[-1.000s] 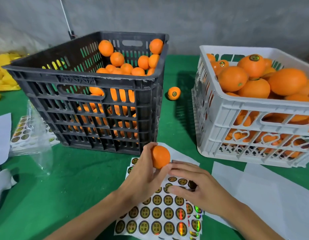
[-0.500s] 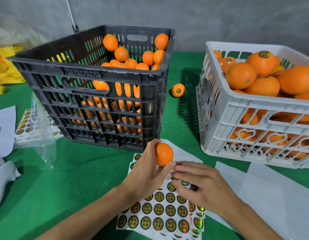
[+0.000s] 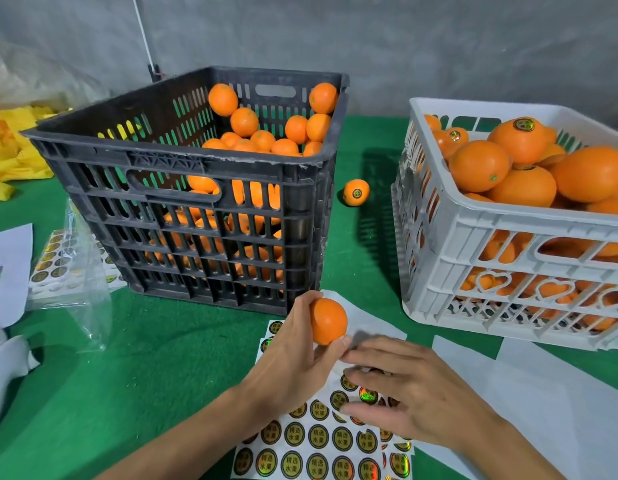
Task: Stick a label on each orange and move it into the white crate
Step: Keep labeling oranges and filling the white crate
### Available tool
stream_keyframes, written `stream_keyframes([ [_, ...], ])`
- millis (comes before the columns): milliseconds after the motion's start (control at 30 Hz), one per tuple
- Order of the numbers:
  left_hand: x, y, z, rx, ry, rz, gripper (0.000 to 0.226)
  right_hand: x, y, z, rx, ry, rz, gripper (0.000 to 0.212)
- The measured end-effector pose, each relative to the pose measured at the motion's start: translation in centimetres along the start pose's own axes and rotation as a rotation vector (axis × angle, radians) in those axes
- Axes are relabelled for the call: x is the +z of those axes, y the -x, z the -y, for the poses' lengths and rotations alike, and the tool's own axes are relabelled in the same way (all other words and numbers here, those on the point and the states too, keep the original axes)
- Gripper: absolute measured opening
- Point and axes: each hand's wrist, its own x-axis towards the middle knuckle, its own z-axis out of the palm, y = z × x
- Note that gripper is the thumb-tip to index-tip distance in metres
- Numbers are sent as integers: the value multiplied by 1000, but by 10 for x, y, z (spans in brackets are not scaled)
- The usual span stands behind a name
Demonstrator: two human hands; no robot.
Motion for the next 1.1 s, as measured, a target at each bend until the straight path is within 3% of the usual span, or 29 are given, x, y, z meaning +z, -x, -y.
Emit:
stream_keyframes([
  [267, -2, 0, 3, -33, 115, 21, 60, 7, 2, 4, 127, -204, 13, 35],
  [533, -3, -1, 6, -47, 178, 42, 65, 9, -3, 9, 287, -426, -42, 15],
  [800, -3, 0, 5, -37, 162, 35, 61, 4, -10, 18, 560, -716, -26, 14],
  [1100, -1, -2, 7, -22, 130, 42, 59, -7, -27, 19, 1032, -1002, -89, 15],
])
